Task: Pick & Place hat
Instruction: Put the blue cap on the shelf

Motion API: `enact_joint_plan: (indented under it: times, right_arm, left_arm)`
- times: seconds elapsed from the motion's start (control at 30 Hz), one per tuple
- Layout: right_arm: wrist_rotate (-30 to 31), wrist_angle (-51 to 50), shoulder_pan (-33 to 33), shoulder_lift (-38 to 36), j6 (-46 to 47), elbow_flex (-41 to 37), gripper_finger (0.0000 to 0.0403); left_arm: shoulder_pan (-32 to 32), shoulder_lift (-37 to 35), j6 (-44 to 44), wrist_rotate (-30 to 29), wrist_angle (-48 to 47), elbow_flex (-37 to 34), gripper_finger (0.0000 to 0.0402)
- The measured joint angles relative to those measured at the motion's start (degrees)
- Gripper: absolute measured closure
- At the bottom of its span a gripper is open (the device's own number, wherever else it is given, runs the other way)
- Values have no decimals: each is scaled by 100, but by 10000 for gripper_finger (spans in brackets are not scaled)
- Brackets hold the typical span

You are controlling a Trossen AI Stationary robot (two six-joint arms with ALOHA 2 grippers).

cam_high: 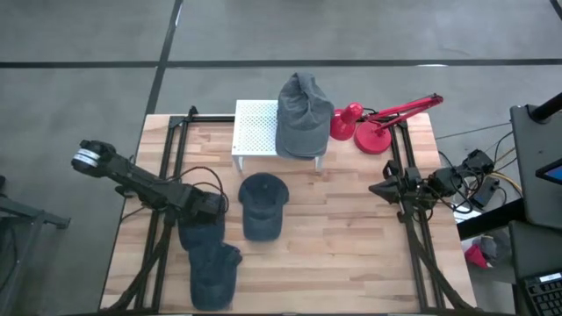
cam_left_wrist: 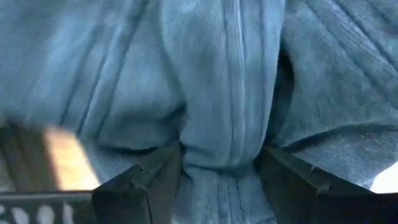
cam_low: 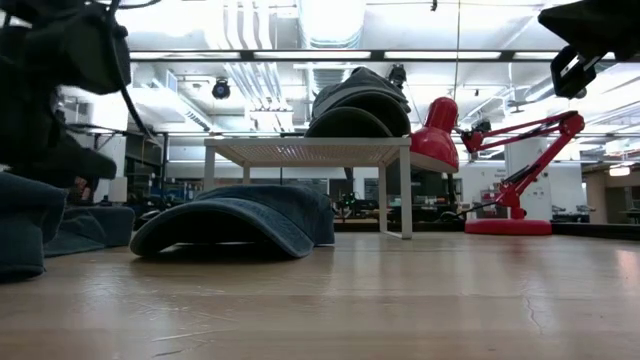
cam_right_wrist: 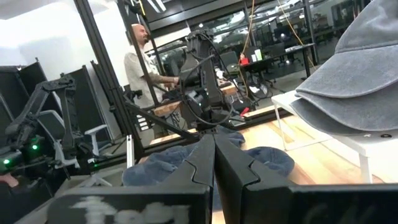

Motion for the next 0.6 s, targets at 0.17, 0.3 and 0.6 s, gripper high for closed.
enact_joint_plan:
  times: [0.17, 0.3, 0.6]
  right_arm:
    - [0, -1, 0, 0, 0, 0, 394]
    - [0, -2, 0, 0, 0, 0, 394]
    - [1, -3, -2, 0, 0, 0, 394]
  left_arm:
    - [0, -11, -11, -25, 506, -386, 215]
    - [-7, -30, 4, -156, 535, -454, 278]
    - [-4, -132, 294, -738, 549, -414, 382]
